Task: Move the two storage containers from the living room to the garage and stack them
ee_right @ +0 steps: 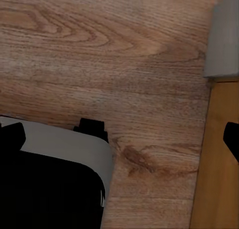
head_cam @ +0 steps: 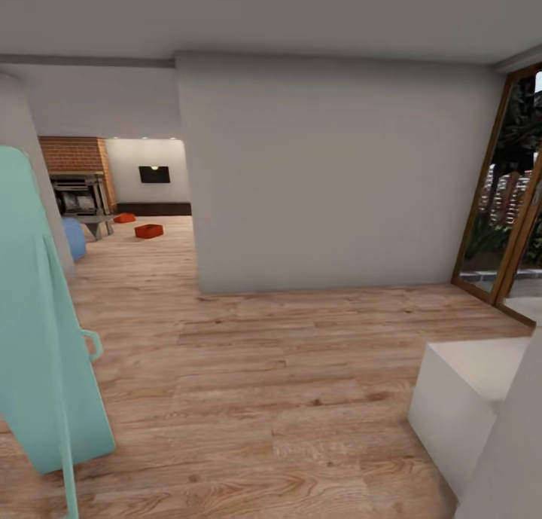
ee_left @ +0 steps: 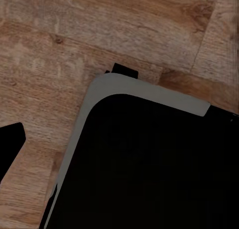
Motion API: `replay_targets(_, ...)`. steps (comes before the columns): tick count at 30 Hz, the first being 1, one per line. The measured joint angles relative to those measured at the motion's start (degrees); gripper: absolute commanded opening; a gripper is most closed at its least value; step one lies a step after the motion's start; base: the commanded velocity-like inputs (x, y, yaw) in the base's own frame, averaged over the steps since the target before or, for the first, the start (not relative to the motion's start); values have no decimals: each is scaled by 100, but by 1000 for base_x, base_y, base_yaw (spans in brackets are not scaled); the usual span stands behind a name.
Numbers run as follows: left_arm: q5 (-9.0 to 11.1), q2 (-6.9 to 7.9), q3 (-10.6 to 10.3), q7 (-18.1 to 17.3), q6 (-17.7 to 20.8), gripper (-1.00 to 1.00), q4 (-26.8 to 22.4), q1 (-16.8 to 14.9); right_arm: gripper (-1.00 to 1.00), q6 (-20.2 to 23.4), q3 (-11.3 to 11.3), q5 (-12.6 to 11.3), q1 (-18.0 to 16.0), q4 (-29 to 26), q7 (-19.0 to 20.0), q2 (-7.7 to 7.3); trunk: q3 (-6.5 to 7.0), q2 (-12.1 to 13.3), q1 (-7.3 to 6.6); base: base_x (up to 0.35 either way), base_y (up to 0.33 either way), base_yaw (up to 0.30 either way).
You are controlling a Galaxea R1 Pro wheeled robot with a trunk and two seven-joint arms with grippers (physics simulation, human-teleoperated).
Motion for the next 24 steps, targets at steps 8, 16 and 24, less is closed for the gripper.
replay_targets(8, 2, 0, 0, 0, -1, 100, 0, 0, 100, 0, 5, -8, 0, 0, 0, 19, 0, 0, 0, 326, 0, 0)
replay_targets(16, 5, 0, 2, 0, -3, 100, 0, 0, 100, 8, 6, -10, 0, 0, 1, 22, 0, 0, 0, 326, 17, 0)
replay_targets(24, 4, 0, 0, 0, -3, 100, 0, 0, 100, 15, 6, -10, 0, 0, 1, 26, 0, 0, 0, 326, 69, 43)
